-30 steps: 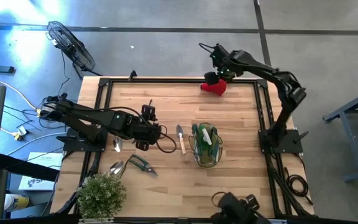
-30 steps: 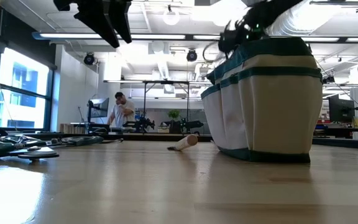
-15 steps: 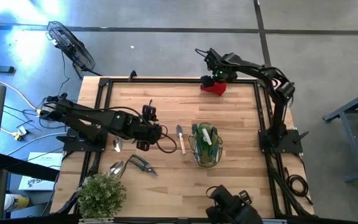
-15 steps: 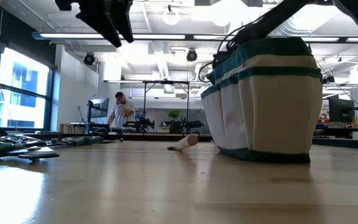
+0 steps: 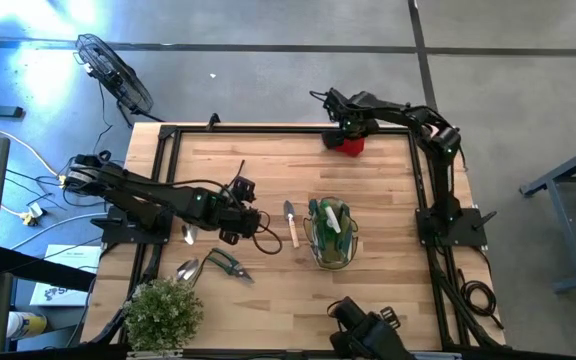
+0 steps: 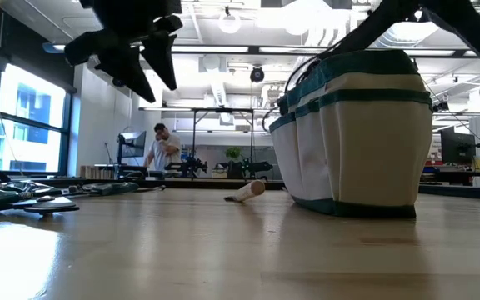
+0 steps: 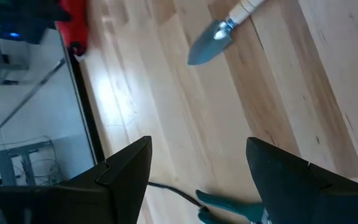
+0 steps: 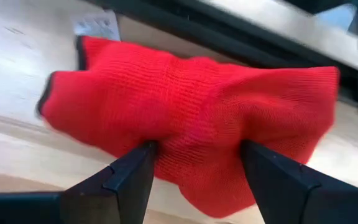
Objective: Pick & Place Garden tools in Gardening bag
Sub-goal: Put the red gloves into the green gardening bag
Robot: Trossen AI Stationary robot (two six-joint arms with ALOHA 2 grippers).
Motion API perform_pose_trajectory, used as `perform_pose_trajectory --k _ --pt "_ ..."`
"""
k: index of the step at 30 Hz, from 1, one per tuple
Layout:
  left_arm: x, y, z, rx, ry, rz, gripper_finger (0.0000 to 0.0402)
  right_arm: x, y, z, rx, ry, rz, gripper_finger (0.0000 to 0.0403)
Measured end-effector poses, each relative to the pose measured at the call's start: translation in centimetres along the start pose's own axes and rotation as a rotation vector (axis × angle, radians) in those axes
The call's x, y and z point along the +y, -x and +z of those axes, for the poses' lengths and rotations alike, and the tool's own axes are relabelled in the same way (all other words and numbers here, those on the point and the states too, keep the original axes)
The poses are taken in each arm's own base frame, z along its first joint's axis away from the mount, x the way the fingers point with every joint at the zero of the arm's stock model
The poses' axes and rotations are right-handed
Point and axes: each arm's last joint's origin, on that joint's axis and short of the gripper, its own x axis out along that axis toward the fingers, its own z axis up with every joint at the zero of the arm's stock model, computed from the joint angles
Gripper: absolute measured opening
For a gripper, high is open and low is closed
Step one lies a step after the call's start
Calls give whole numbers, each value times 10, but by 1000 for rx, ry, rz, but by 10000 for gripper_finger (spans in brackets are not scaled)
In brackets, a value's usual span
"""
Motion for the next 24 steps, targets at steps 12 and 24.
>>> perform_pose_trajectory --k 12,24 --pt "0 0 1 -10 6 -1 253 5 -28 -1 60 -13 -24 199" --pt "0 0 1 -11 28 -2 253 9 -28 -5 69 56 -53 13"
